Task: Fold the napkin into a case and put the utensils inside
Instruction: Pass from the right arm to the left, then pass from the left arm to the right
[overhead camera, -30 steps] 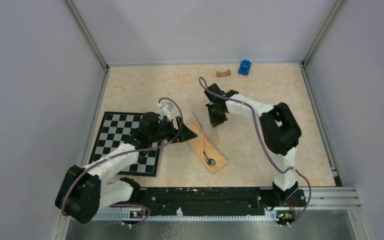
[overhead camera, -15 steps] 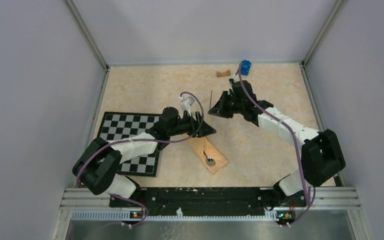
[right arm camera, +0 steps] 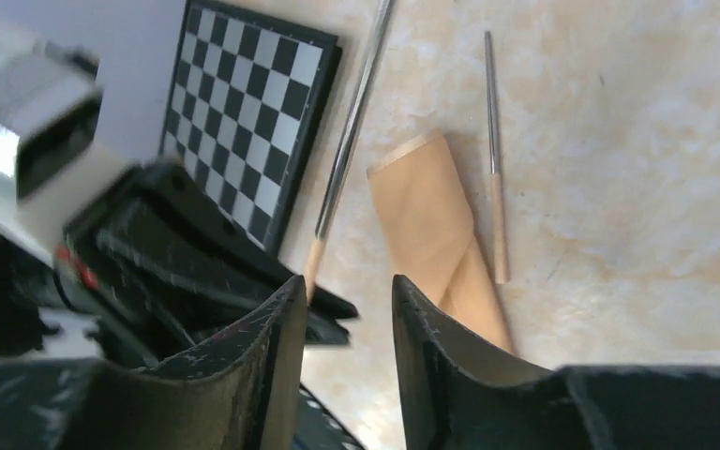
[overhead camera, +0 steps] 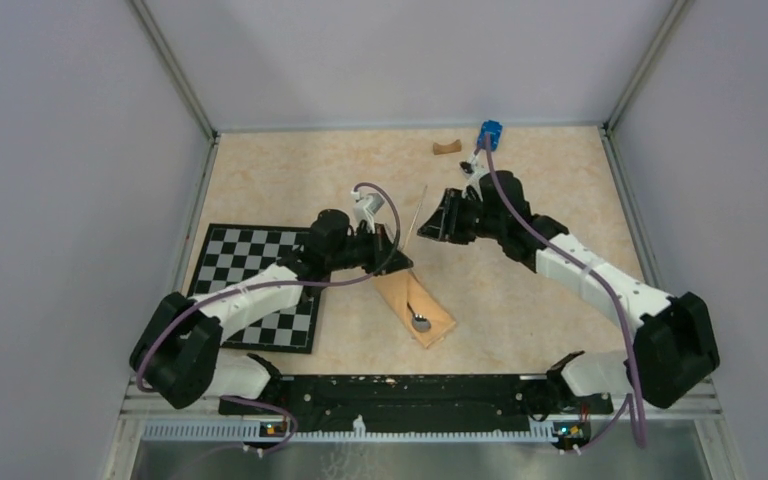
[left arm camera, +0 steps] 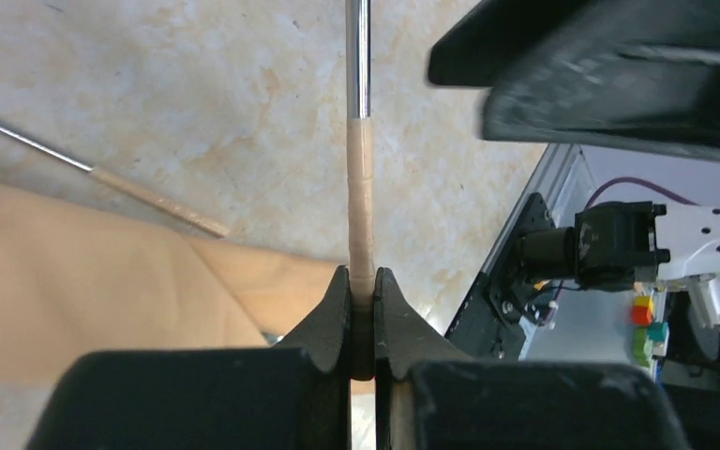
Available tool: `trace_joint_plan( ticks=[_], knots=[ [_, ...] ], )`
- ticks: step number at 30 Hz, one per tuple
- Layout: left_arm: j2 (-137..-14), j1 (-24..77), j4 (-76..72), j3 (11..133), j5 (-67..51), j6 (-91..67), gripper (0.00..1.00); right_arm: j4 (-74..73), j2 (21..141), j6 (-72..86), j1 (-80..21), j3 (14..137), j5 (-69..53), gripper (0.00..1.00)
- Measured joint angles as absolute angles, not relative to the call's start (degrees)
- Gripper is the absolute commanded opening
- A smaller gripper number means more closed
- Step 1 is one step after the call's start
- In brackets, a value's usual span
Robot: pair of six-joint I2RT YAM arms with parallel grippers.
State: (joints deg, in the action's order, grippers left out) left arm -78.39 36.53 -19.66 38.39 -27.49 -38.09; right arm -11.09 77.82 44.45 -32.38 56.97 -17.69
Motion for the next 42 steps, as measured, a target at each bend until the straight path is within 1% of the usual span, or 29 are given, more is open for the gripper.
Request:
trace_joint_plan(
  ticks=[3, 5, 7, 8, 10, 12, 14, 16, 22, 28, 32, 36, 38, 39, 40, 42],
  knots=[
    [-74.46, 33.71, -8.36, 41.3, -31.33, -32.53, 0.0, -11.33, 70.98, 28.69, -34.04, 54.85, -17.3, 0.48],
    [-72.49, 32.23, -0.73, 43.7, -34.3, -28.71, 0.0, -11.25, 64.73, 17.15, -36.75, 52.1, -16.4, 0.53],
    [-70.85, 31.66, 5.8, 45.8, -37.85, -25.06, 0.0, -11.11, 57.98, 3.38, -39.79, 48.49, -18.68, 0.61],
    [-70.15, 31.64, 8.58, 46.48, -40.01, -23.46, 0.0, -11.03, 54.72, -3.79, -41.5, 46.46, -19.86, 0.64],
    [-69.34, 31.64, 13.1, 47.16, -44.07, -20.67, 0.0, -10.98, 48.05, -18.0, -45.93, 41.98, -21.15, 0.64],
    [-69.34, 31.66, 17.19, 47.27, -47.7, -18.48, 0.0, -10.96, 44.66, -28.36, -50.09, 39.7, -21.37, 0.64],
    [-69.82, 31.66, 20.38, 47.27, -50.65, -17.12, 0.0, -10.72, 44.47, -37.17, -52.86, 40.16, -21.56, 0.64],
    [-70.13, 31.66, 22.63, 47.13, -53.36, -16.21, 0.0, -11.33, 47.09, -45.12, -54.48, 42.04, -20.99, 0.62],
    [-70.13, 31.66, 24.45, 45.84, -57.6, -14.85, 0.0, -14.55, 56.21, -59.72, -55.4, 43.97, -19.51, 0.52],
    [-69.6, 31.66, 25.04, 44.45, -58.72, -14.79, 0.0, -15.2, 59.05, -65.82, -55.4, 44.23, -19.0, 0.42],
    [-69.47, 31.66, 25.02, 44.01, -59.18, -14.83, 0.0, -15.51, 60.47, -67.61, -55.59, 45.01, -19.03, 0.36],
    [-69.47, 31.66, 24.95, 43.42, -59.37, -14.83, 0.0, -15.46, 61.87, -68.95, -55.86, 45.08, -19.0, 0.23],
    [-69.47, 31.66, 24.95, 43.35, -59.35, -14.85, 0.0, -15.44, 62.52, -69.43, -55.88, 45.1, -18.92, 0.1],
    [-69.47, 31.66, 25.06, 43.33, -59.31, -14.87, 0.0, -15.4, 62.7, -69.71, -55.88, 45.15, -18.87, 0.0],
    [-69.47, 31.66, 25.15, 43.24, -59.29, -14.9, 0.03, -15.4, 62.81, -69.97, -55.88, 45.28, -18.79, 0.0],
    [-69.47, 31.66, 25.17, 43.18, -59.35, -15.09, 0.21, -16.25, 63.0, -70.11, -56.1, 45.65, -18.5, 0.0]
  ],
)
